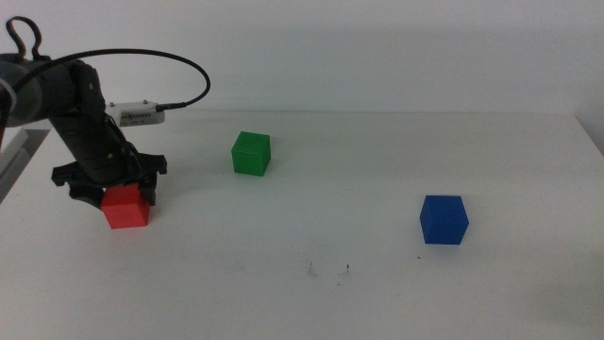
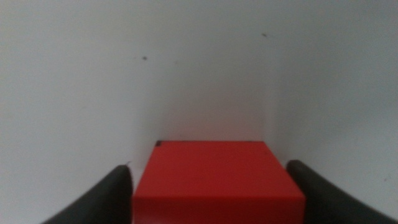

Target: Stack red cubes first, then green, then blue cubes in a specific spot.

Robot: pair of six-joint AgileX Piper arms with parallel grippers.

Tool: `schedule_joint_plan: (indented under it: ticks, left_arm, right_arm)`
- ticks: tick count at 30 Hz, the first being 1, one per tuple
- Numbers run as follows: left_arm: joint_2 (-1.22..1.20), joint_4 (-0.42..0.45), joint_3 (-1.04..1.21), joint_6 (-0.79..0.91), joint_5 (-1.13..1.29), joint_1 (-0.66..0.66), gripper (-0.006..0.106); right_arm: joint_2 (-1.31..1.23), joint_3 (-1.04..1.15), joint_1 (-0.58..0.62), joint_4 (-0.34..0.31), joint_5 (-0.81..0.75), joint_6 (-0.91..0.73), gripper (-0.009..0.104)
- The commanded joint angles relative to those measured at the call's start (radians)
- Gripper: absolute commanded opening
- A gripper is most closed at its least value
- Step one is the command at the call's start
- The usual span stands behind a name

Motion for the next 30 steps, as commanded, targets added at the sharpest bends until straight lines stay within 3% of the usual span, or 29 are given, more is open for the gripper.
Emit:
schedule_joint_plan:
  ticks: [1, 7, 10, 13, 19, 24, 30]
  left_arm:
    - [-0.003, -0.025, 0.009, 0.012, -0.018, 0.000, 0.071]
    - [-0.049, -0.083, 0.007, 0.007, 0.020, -0.026, 0.030]
    - [-0.117, 0.057, -0.030, -0.152, 0.104, -0.140, 0.019]
    - [-0.127, 0.148, -0.129, -0.319, 0.240, -0.313, 0.017]
    - [-0.071, 0.060, -0.240, -0.479, 0.259, -0.570, 0.018]
    - [-0.019, 0.058, -0.242, -0.543, 0.198, -0.692, 0.018]
    - [0.041, 0.042, -0.242, -0.561, 0.162, -0.716, 0.018]
  right_arm:
    - [-0.004, 0.003, -0.004, -0.004, -0.009, -0.005, 0.085]
    - [-0.004, 0.003, -0.004, -0.004, -0.009, -0.005, 0.085]
    - [-0.004, 0.003, -0.004, -0.004, -0.009, -0.005, 0.085]
    - [-0.004, 0.003, -0.004, -0.004, -0.009, -0.005, 0.085]
    - [-0.004, 0.003, -0.004, -0.004, -0.009, -0.005, 0.085]
    - [-0.004, 0.003, -0.004, -0.004, -0.009, -0.005, 0.085]
    - [-0.004, 0.003, -0.004, -0.004, -0.009, -0.005, 0.085]
